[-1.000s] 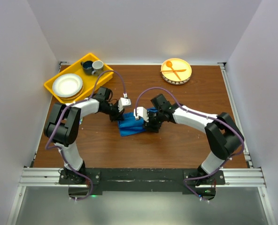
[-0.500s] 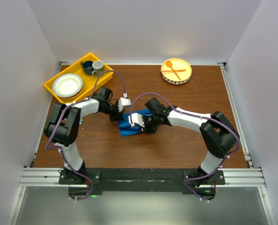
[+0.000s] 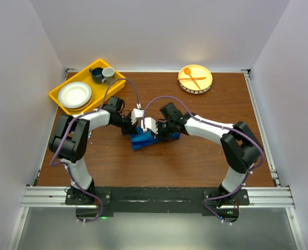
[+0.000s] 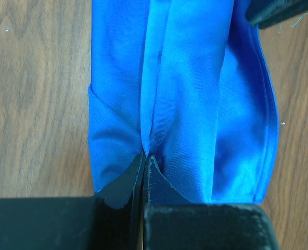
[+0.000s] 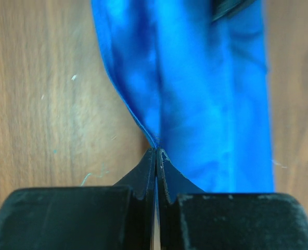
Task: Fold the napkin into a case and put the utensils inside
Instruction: Fold the 2/3-rectangle-folded napkin at the center of the board.
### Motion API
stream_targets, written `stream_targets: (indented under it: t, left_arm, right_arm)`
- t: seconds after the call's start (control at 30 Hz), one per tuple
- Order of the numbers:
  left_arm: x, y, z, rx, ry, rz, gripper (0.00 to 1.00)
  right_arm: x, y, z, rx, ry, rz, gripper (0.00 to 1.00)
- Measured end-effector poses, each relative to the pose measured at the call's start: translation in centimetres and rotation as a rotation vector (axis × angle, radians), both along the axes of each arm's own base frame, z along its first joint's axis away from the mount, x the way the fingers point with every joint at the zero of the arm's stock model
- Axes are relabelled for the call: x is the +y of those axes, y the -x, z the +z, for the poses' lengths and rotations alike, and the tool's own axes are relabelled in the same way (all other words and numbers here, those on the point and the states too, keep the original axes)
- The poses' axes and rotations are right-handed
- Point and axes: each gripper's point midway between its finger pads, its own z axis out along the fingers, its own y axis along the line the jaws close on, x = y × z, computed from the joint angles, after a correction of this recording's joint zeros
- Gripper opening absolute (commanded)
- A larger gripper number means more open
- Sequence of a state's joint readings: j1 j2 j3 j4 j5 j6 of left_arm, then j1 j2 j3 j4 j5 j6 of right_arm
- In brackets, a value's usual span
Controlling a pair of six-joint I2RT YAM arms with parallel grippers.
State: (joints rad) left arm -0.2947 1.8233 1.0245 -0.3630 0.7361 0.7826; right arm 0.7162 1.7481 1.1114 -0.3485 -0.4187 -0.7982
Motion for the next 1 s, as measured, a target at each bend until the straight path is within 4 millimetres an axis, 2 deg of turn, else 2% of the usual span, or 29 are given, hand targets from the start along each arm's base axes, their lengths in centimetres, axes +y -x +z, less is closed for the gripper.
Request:
stream_targets:
  t: [0.17, 0.27, 0.37, 0.57, 0.77, 1.0]
  left_arm:
    - [0.0, 0.0, 0.0, -0.002, 0.001, -0.006, 0.00]
    - [0.0, 0.1, 0.0, -0.005, 0.001, -0.011, 0.00]
    - [0.0, 0.1, 0.0, -0.006, 0.001, -0.013, 0.00]
    - [0.0, 0.1, 0.0, -0.004, 0.000, -0.017, 0.00]
    - [-0.1, 0.3, 0.1, 0.005, 0.009, -0.023, 0.00]
    - [0.1, 0.7, 0.2, 0.033, 0.024, -0.018, 0.00]
  right_arm:
    - [0.7, -2.7, 2.3, 0.023, -0.065, -0.075, 0.00]
    - [0.6, -4.2, 2.0, 0.065, -0.069, -0.121, 0.00]
    - [0.4, -5.1, 0.5, 0.142, -0.053, -0.164, 0.00]
    - [1.3, -6.1, -0.5, 0.271, -0.059, -0.215, 0.00]
    - [1.0, -5.7, -2.8, 0.398, -0.011, -0.293, 0.00]
    - [0.6, -5.7, -3.0, 0.454, -0.014, -0.355, 0.00]
